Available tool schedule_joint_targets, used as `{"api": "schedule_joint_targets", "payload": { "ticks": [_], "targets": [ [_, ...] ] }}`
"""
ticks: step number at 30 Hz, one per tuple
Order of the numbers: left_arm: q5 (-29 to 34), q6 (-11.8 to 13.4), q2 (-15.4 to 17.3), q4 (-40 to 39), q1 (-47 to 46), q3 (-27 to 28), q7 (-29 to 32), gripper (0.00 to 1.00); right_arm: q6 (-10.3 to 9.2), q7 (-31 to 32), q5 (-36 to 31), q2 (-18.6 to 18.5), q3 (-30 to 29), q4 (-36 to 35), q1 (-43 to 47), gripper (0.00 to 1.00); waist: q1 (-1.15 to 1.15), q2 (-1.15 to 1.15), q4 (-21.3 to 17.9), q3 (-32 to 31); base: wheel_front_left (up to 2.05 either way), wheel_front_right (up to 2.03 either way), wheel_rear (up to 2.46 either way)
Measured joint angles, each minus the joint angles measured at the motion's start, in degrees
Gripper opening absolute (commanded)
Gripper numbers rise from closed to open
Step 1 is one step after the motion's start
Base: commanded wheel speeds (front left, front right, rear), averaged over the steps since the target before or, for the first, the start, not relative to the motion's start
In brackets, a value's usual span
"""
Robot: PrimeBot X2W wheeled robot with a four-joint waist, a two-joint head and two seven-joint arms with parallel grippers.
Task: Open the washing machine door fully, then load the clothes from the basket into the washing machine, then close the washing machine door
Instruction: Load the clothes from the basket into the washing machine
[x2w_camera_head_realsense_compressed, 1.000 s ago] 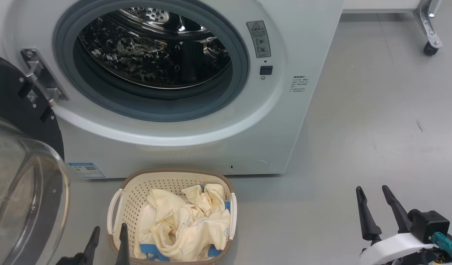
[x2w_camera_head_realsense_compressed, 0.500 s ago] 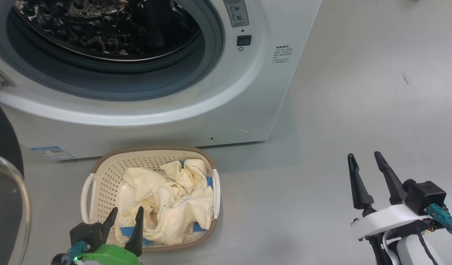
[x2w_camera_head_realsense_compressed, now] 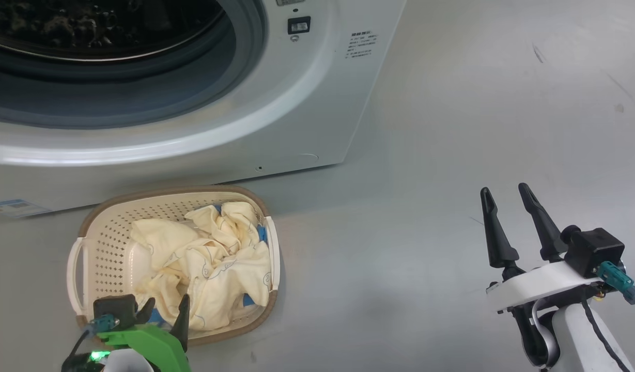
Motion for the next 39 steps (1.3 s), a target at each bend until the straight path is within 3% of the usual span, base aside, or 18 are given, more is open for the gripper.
{"api": "schedule_joint_targets", "payload": {
  "ticks": [21,39],
  "targets": [
    [-4.70,-0.48,0.76,11.55,-8.98,1.68,5.10,1.00,0.00,0.00,0.00,0.09,1.74,-1.40,-3.99,1.00,0.00,0.00,-5.73,8.33,0.00,0.00,0.00],
    [-6.03,-0.49,2.01,17.52,-17.21,1.91,6.57,1.00,0.00,0.00,0.00,0.32,0.56,-3.05,-7.19,1.00,0.00,0.00,-6.98,15.90,0.00,0.00,0.00]
  ]
}}
